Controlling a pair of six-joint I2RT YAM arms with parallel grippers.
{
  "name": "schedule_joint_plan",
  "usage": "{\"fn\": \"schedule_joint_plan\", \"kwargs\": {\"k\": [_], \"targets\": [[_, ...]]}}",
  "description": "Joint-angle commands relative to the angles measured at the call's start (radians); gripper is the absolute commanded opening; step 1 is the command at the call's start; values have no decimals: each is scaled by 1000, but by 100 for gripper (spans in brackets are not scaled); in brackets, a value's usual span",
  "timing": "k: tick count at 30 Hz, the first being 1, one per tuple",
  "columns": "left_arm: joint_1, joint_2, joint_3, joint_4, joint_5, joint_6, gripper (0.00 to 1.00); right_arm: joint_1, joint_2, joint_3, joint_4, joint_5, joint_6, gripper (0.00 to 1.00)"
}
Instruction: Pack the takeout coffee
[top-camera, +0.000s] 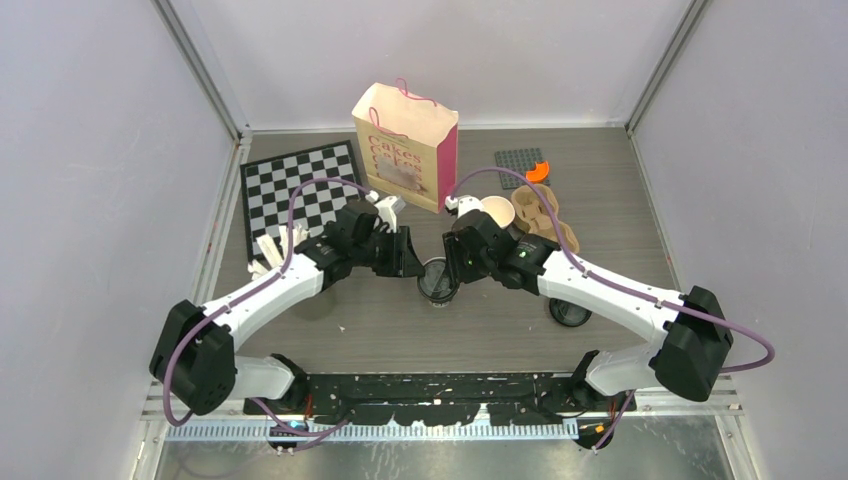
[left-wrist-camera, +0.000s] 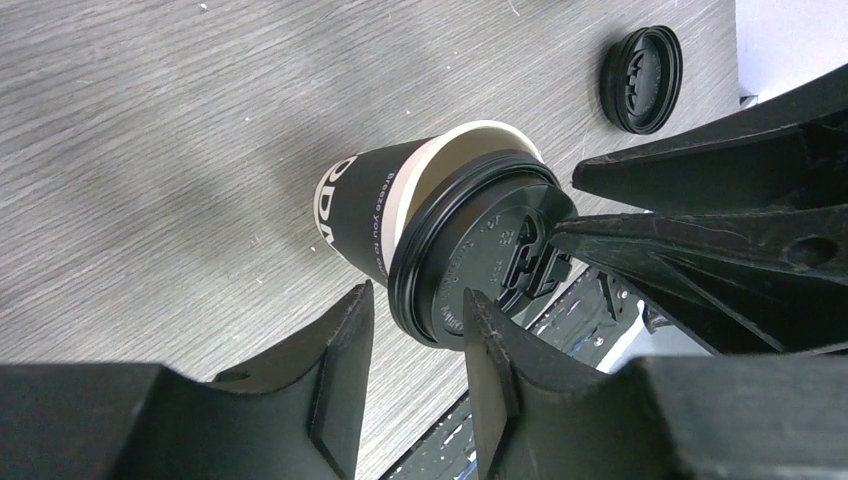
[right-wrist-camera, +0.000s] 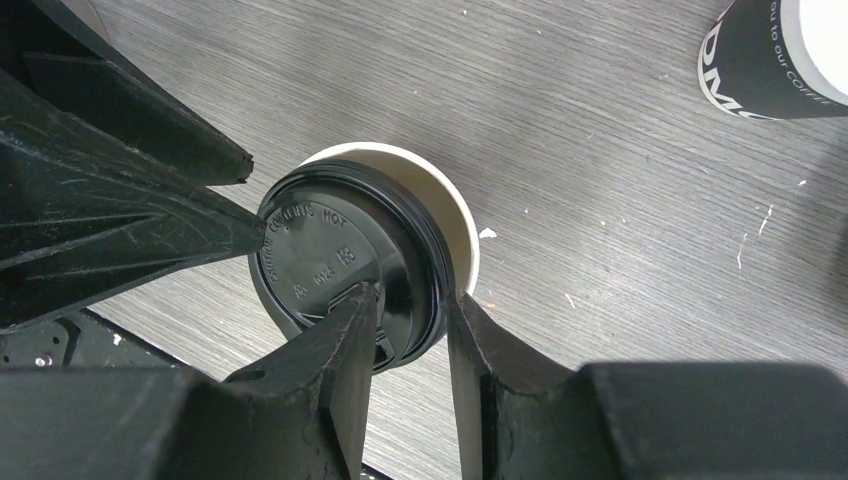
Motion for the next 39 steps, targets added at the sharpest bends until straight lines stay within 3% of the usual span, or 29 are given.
{"fn": "schedule_joint_plan", "kwargs": {"k": [1,14,24,39], "targets": [[-4,13,32,19,19,17,39,15,-5,31,-8,40,0,38],[-4,24,28,30,22,12,38,52,37,57,-30,115,-21,36],[-4,19,28,35,22,8,39,60,29,51,-21,125,-38,16],[-4,-114,41,-14,-56,0,51,36,-13,148,-108,82,-74,15]]}}
